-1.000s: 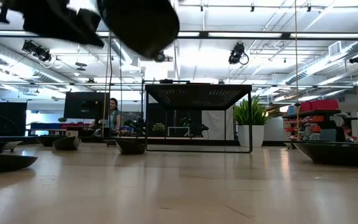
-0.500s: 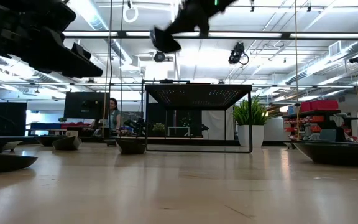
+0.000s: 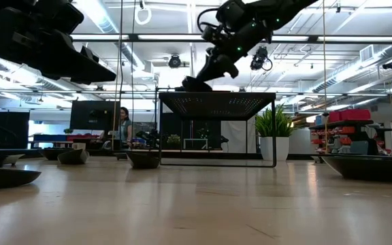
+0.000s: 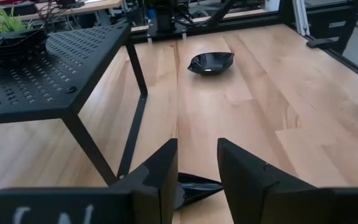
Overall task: Pick & Place Mini shaped plates
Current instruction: Stack the black leaf-shaped plate on top of the black leaf-shaped plates on the shelf, then stack the black drop-shaped plate on top of the black drop-shaped plates on the shelf
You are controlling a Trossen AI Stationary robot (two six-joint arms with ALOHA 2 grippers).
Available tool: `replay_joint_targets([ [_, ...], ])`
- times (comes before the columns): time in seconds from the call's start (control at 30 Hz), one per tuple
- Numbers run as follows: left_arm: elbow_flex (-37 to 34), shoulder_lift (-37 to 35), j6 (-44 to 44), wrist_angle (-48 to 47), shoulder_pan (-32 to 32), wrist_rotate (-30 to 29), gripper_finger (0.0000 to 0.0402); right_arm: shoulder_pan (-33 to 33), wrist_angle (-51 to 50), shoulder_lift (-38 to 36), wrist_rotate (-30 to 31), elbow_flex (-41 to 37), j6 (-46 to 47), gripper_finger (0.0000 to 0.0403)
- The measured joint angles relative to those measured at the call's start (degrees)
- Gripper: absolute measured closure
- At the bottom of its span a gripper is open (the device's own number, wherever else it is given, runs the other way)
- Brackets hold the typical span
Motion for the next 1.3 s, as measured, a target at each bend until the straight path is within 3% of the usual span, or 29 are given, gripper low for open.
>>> replay_joint_targets([
  [0.4, 0.0, 0.0, 0.0, 1.0, 0.0, 0.0, 0.0285, -1.0, 0.5, 2.5, 4.4, 0.0, -0.2, 0.0380],
  [0.73, 0.0, 0.0, 0.0, 1.1, 0.0, -0.2, 0.0285, -1.1, 1.0, 2.2, 8.2, 0.0, 1.8, 0.0326],
  [1.0, 0.0, 0.0, 0.0, 1.1, 0.0, -0.2, 0.0285, -1.7, 4.8, -0.8, 8.2, 0.0, 15.0, 0.0315],
  [1.13, 0.0, 0.0, 0.1, 1.1, 0.0, -0.3, 0.0285, 0.7, 10.3, -4.7, 7.9, 0.0, 29.1, 0.0326],
  [1.2, 0.0, 0.0, 0.1, 1.1, 0.0, -0.5, 0.0285, 2.9, 10.9, -6.7, 6.2, 0.1, 35.5, 0.0331],
  [1.3, 0.0, 0.0, 0.0, 1.1, 0.0, -0.5, 0.0285, 7.2, 10.1, -9.2, 0.0, 0.1, 35.2, 0.0341],
])
